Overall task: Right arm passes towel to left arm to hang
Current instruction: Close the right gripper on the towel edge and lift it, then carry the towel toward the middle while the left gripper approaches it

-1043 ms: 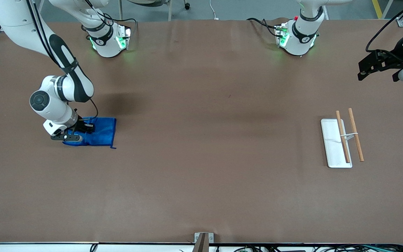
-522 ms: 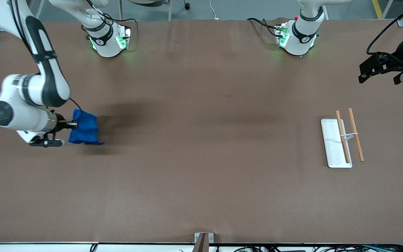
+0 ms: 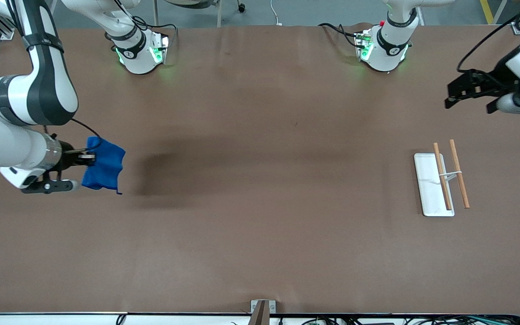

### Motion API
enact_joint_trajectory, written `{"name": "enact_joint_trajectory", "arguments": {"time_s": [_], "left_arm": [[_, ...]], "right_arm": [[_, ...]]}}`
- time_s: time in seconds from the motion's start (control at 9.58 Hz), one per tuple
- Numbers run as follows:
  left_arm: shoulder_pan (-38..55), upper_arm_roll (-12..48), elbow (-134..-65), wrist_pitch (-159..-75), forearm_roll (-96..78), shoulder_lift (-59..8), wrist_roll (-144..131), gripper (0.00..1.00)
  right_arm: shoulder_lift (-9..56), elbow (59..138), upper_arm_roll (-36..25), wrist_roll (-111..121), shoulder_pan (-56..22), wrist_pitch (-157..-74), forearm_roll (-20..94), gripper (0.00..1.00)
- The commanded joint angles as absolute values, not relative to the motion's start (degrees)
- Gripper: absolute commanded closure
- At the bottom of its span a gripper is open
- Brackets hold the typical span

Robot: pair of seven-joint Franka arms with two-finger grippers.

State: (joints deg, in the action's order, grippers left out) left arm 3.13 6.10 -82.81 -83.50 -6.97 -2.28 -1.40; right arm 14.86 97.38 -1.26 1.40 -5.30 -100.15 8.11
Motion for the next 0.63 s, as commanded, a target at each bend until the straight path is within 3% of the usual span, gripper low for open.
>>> {"name": "enact_joint_trajectory", "arguments": {"time_s": [0.0,0.21,0.52], "left_arm": [[4.66,6.50,-87.32,-91.08,-17.59,-6.15,-0.62,0.00],[3.96,6.50,-97.16,-101.55,-27.81,-6.15,6.90,0.00],[0.00,6.42,-103.87,-104.15,-51.51,-12.98,20.87,0.00]], "right_arm": [[15.56,95.89,-0.70,1.05,-6.58,-101.85,19.46,1.00],[15.73,95.98,-0.70,1.05,-10.96,-106.50,30.53,1.00],[15.91,95.89,-0.70,1.05,-16.06,-111.87,47.33,1.00]]}}
